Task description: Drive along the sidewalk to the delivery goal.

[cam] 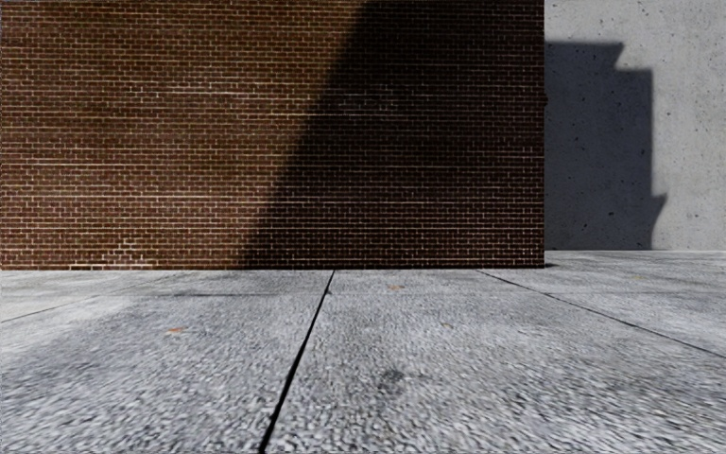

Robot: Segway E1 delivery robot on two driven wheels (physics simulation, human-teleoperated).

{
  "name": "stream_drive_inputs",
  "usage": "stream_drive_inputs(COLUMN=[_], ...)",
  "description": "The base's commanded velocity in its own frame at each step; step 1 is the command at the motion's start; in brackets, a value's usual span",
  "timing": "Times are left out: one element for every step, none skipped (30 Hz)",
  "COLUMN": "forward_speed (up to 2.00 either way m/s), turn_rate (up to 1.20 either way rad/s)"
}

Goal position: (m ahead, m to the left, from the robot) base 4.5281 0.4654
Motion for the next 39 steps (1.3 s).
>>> stream_drive_inputs(forward_speed=[2.00, 2.00, 2.00, 2.00, 2.00, 2.00, 2.00, 2.00, 2.00, 2.00, 2.00, 2.00, 2.00, 2.00, 2.00, 2.00, 2.00, 2.00, 2.00, 2.00, 2.00, 2.00, 2.00, 2.00, 2.00, 2.00, 2.00, 2.00, 2.00, 2.00, 2.00, 2.00, 2.00, 2.00, 2.00, 2.00, 2.00, 2.00, 2.00], turn_rate=[0.00, 0.00, 0.00, 0.00, 0.00, 0.00, 0.00, 0.00, 0.00, 0.00, 0.00, 0.00, 0.00, 0.00, 0.00, 0.00, 0.00, 0.00, 0.00, 0.00, 0.00, 0.00, 0.00, 0.00, 0.00, 0.00, 0.00, 0.00, 0.00, 0.00, 0.00, 0.00, 0.00, 0.00, 0.00, 0.00, 0.00, 0.00, 0.00])
